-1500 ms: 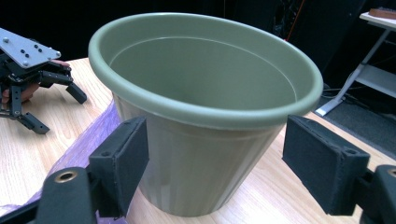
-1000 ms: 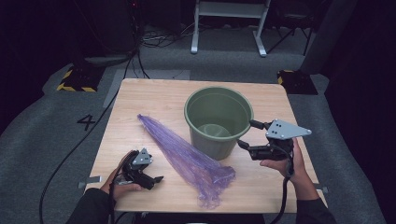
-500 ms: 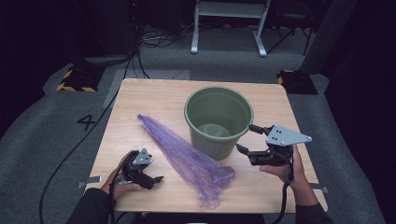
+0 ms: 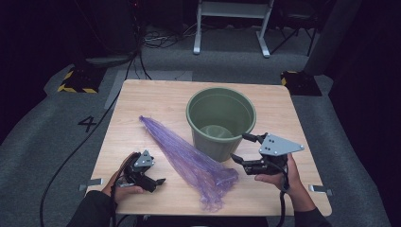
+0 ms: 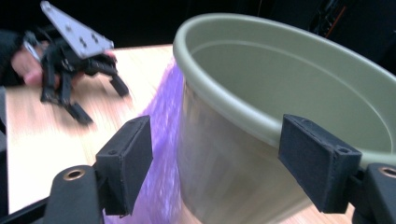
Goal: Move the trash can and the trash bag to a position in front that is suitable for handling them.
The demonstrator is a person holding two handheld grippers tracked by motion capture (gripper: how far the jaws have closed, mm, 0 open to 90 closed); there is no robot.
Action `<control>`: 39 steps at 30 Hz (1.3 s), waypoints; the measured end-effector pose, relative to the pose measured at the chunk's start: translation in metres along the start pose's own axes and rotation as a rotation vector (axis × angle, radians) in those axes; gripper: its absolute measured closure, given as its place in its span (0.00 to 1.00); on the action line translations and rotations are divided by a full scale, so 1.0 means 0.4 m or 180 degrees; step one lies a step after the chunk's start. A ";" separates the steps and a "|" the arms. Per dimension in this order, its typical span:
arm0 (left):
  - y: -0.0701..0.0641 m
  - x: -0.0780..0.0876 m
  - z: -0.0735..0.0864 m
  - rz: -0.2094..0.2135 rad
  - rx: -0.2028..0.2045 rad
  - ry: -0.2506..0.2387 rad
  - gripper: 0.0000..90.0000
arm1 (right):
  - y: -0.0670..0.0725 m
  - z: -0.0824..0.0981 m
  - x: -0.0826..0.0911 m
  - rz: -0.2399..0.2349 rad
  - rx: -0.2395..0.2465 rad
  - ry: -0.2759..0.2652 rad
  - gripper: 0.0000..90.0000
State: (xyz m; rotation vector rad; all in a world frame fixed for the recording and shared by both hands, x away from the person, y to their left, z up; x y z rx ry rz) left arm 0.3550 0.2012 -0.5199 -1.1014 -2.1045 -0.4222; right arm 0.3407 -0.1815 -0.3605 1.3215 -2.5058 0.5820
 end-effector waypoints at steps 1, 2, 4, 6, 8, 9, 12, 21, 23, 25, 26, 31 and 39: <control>0.000 0.000 0.000 0.0000 0.0000 0.0000 0.04 | -0.002 -0.004 -0.006 0.0015 0.0009 0.0021 0.30; 0.000 0.000 0.000 0.0000 0.0000 0.0000 0.04 | -0.004 -0.006 -0.012 0.0039 0.0015 0.0041 0.30; 0.000 0.000 0.000 0.0000 0.0000 0.0000 0.04 | -0.007 -0.011 -0.025 0.0048 0.0042 0.0063 0.34; 0.000 0.000 0.000 0.0000 0.0000 0.0000 0.04 | -0.013 -0.013 -0.035 0.0039 0.0025 0.0064 0.34; 0.000 0.000 0.000 0.0002 -0.0001 -0.0003 0.04 | -0.020 -0.013 -0.043 0.0018 -0.0006 0.0039 0.34; 0.000 0.000 0.000 0.0000 -0.0001 0.0000 0.04 | -0.023 -0.013 -0.046 0.0024 -0.0028 0.0024 0.34; 0.000 0.000 0.000 0.0002 -0.0001 -0.0003 0.04 | -0.027 -0.012 -0.055 0.0017 -0.0029 0.0027 0.34; 0.000 0.000 0.000 0.0000 -0.0001 0.0000 0.04 | -0.013 0.062 -0.051 -0.0146 -0.0209 0.0147 0.32; 0.000 0.000 0.000 -0.0001 -0.0002 0.0001 0.04 | -0.007 0.094 -0.050 -0.0240 -0.0296 0.0187 0.32; 0.000 0.000 0.000 0.0000 -0.0001 -0.0001 0.04 | 0.001 0.130 -0.053 -0.0311 -0.0404 0.0268 0.31; 0.000 0.000 0.000 0.0000 -0.0003 -0.0002 0.04 | 0.006 0.148 -0.055 -0.0358 -0.0452 0.0296 0.31; 0.000 0.000 0.000 0.0003 0.0001 -0.0004 0.04 | 0.033 0.226 -0.069 -0.0506 -0.0579 0.0490 0.36; 0.000 0.000 0.000 0.0000 -0.0002 0.0001 0.04 | 0.054 0.294 -0.101 -0.0627 -0.0515 0.0700 0.63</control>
Point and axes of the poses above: each handheld gripper's, and its own axes: x roughly backward along the jaws, z roughly out of its underside, y roughly to its left, the point moved 2 cm from there along -x, roughly forward along the jaws, and after that the axes turned 2 degrees about x, right-handed, at the moved point
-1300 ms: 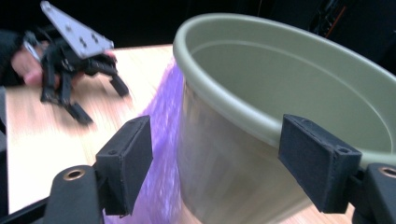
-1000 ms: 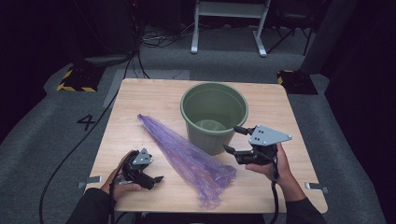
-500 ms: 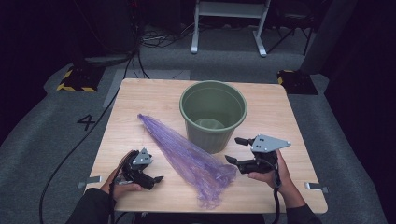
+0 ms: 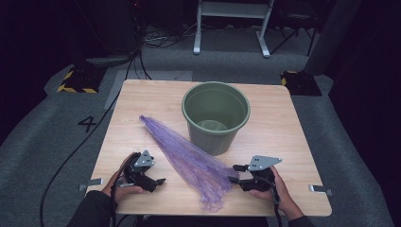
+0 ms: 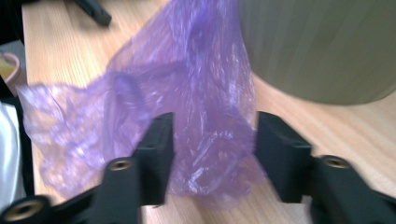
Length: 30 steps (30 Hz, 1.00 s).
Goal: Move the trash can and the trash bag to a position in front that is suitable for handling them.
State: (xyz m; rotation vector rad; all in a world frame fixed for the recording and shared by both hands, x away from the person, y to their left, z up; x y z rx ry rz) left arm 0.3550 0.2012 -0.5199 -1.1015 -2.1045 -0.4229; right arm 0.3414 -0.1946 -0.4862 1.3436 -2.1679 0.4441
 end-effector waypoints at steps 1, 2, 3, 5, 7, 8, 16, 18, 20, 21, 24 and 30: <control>0.000 0.000 0.000 0.0000 0.0000 0.0000 0.04 | -0.003 0.005 -0.005 0.0004 0.0010 0.0024 0.69; 0.000 0.000 0.000 0.0001 -0.0002 -0.0003 0.04 | -0.006 0.011 -0.010 0.0020 0.0022 0.0055 0.72; 0.000 0.000 0.000 0.0003 -0.0003 -0.0004 0.04 | -0.011 0.018 -0.014 0.0035 0.0037 0.0097 0.76; 0.000 0.000 0.000 0.0008 -0.0004 -0.0003 0.04 | -0.024 0.031 -0.022 0.0032 0.0042 0.0123 0.85; 0.001 0.000 0.000 0.0010 -0.0006 -0.0003 0.04 | -0.044 0.045 -0.024 0.0017 -0.0054 0.0111 0.91; 0.001 0.000 0.000 0.0010 -0.0004 -0.0004 0.04 | -0.053 0.049 -0.023 0.0006 -0.0094 0.0078 0.92; 0.004 0.001 0.000 0.0009 -0.0018 0.0003 0.04 | -0.105 0.078 -0.012 0.0161 -0.0141 0.0154 0.97; 0.007 0.001 0.000 0.0001 -0.0003 0.0002 0.04 | -0.119 0.081 -0.007 0.0220 -0.0150 0.0147 0.97; 0.009 0.001 0.000 -0.0007 0.0007 -0.0005 0.04 | -0.138 0.086 -0.002 0.0241 -0.0181 0.0140 0.97; 0.009 0.001 0.000 -0.0007 0.0007 -0.0005 0.04 | -0.138 0.086 -0.002 0.0241 -0.0181 0.0140 0.97; 0.010 0.000 0.000 -0.0023 0.0025 -0.0006 0.04 | -0.189 0.096 0.011 0.0356 -0.0232 0.0144 0.97; 0.013 -0.001 -0.001 -0.0040 0.0047 -0.0007 0.04 | -0.279 0.105 0.041 0.0857 -0.0378 0.0236 0.88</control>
Point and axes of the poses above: each handheld gripper's, and its own axes: x roughly backward along the jaws, z roughly out of its underside, y roughly to its left, the point moved 2 cm from there along -x, roughly forward along the jaws, and after that the axes turned 2 degrees about x, right-handed, at the moved point
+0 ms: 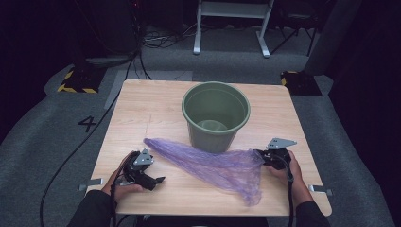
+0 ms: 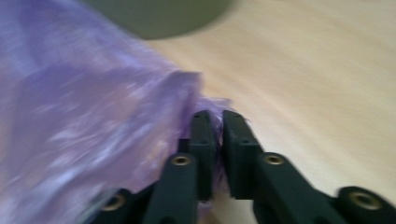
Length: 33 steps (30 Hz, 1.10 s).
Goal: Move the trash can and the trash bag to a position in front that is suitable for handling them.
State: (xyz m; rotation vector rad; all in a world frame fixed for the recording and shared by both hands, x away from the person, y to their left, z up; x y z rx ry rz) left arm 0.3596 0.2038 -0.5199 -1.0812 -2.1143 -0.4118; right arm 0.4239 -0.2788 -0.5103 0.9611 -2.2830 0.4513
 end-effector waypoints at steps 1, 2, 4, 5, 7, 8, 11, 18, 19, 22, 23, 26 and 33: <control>0.000 0.000 0.000 -0.0001 0.0002 0.0000 0.04 | -0.015 -0.002 0.003 0.0044 -0.0097 -0.0048 0.84; 0.000 0.000 0.000 0.0000 0.0000 -0.0004 0.04 | -0.030 -0.004 0.008 0.0138 -0.0180 -0.0080 0.77; 0.000 0.000 0.000 0.0001 0.0000 -0.0004 0.04 | -0.050 -0.008 0.020 0.0345 -0.0281 -0.0073 0.68; 0.000 0.000 0.000 0.0000 -0.0001 -0.0004 0.04 | -0.056 -0.010 0.030 0.0396 -0.0316 -0.0102 0.59; 0.000 0.000 0.000 0.0000 0.0000 -0.0004 0.04 | -0.061 -0.014 0.053 0.0421 -0.0414 -0.0142 0.52; 0.000 0.000 0.000 0.0000 -0.0001 -0.0003 0.04 | -0.061 -0.014 0.069 0.0436 -0.0439 -0.0181 0.47; 0.000 0.000 0.000 -0.0003 0.0000 0.0000 0.04 | -0.055 -0.013 0.120 0.0383 -0.0582 -0.0382 0.39; -0.001 0.000 0.000 -0.0014 -0.0014 0.0001 0.04 | -0.008 -0.014 0.229 0.0461 -0.0501 -0.0618 0.31; -0.001 0.000 0.000 -0.0012 -0.0014 -0.0006 0.04 | -0.003 -0.015 0.241 0.0486 -0.0486 -0.0642 0.31; 0.000 0.000 0.000 -0.0012 -0.0014 -0.0003 0.04 | 0.002 -0.017 0.269 0.0580 -0.0505 -0.0689 0.29; 0.000 0.000 0.000 -0.0012 -0.0014 -0.0004 0.04 | 0.006 -0.018 0.277 0.0524 -0.0510 -0.0749 0.29; -0.001 0.000 0.000 -0.0013 -0.0009 -0.0007 0.04 | 0.037 -0.026 0.297 0.0436 -0.0428 -0.0791 0.29; -0.001 0.001 0.001 -0.0018 -0.0002 0.0002 0.04 | 0.157 -0.044 0.304 -0.0163 -0.0253 -0.0928 0.29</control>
Point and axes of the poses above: each handheld gripper's, and its own axes: x roughly backward along the jaws, z roughly out of its underside, y roughly to its left, the point moved 2 cm from there along -x, roughly forward along the jaws, and after that the axes turned 2 degrees about x, right-handed, at the moved point
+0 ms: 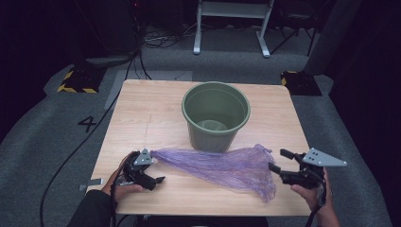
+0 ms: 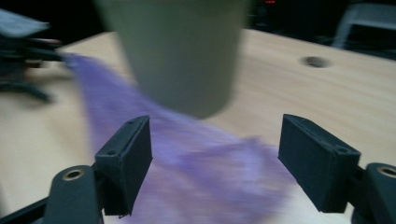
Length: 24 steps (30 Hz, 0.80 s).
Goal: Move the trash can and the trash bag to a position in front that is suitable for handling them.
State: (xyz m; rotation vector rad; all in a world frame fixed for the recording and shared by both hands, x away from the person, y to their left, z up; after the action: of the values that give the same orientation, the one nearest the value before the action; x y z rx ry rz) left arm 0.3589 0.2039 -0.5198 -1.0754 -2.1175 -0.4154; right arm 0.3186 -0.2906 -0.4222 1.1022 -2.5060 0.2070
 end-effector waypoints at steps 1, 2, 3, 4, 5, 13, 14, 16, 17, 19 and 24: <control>0.000 0.001 0.000 -0.0002 -0.0003 0.0004 0.04 | 0.040 0.017 -0.025 -0.0126 0.0081 0.0133 0.32; 0.001 0.001 0.001 0.0000 -0.0010 -0.0003 0.04 | 0.054 0.029 -0.039 -0.0198 0.0115 0.0215 0.34; 0.001 0.003 0.002 0.0002 -0.0013 0.0002 0.04 | 0.065 0.041 -0.052 -0.0234 0.0197 0.0317 0.38; 0.003 0.005 0.005 0.0008 -0.0014 -0.0005 0.04 | 0.071 0.054 -0.065 -0.0202 0.0276 0.0416 0.42; 0.005 0.008 0.008 0.0013 -0.0023 -0.0007 0.04 | 0.073 0.067 -0.077 -0.0219 0.0275 0.0470 0.46; 0.037 0.037 0.037 -0.0064 0.0065 -0.0007 0.04 | 0.028 0.137 -0.143 -0.0064 0.0278 0.0777 0.75; 0.041 0.040 0.039 -0.0081 0.0073 -0.0004 0.04 | 0.020 0.141 -0.148 -0.0029 0.0291 0.0812 0.78; 0.045 0.041 0.041 -0.0100 0.0090 -0.0009 0.04 | 0.004 0.147 -0.155 0.0044 0.0270 0.0850 0.83; 0.045 0.041 0.041 -0.0106 0.0094 -0.0008 0.04 | -0.003 0.149 -0.158 0.0054 0.0251 0.0859 0.84; 0.046 0.040 0.040 -0.0098 0.0086 0.0005 0.04 | -0.019 0.150 -0.164 0.0123 0.0273 0.0899 0.87; 0.043 0.031 0.031 -0.0101 0.0092 0.0017 0.02 | -0.080 0.154 -0.185 0.0366 0.0187 0.0963 0.89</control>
State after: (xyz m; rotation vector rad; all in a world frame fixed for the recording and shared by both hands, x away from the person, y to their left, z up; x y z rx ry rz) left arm 0.3621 0.2286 -0.5201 -1.0245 -2.1319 -0.4012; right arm 0.3693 -0.2801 -0.5095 0.8749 -2.3038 0.4474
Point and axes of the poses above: each handheld gripper's, and its own axes: x roughly backward along the jaws, z roughly out of its underside, y roughly to its left, the point moved 2 cm from there along -x, roughly forward along the jaws, and after that the axes turned 2 degrees about x, right-handed, at the moved point
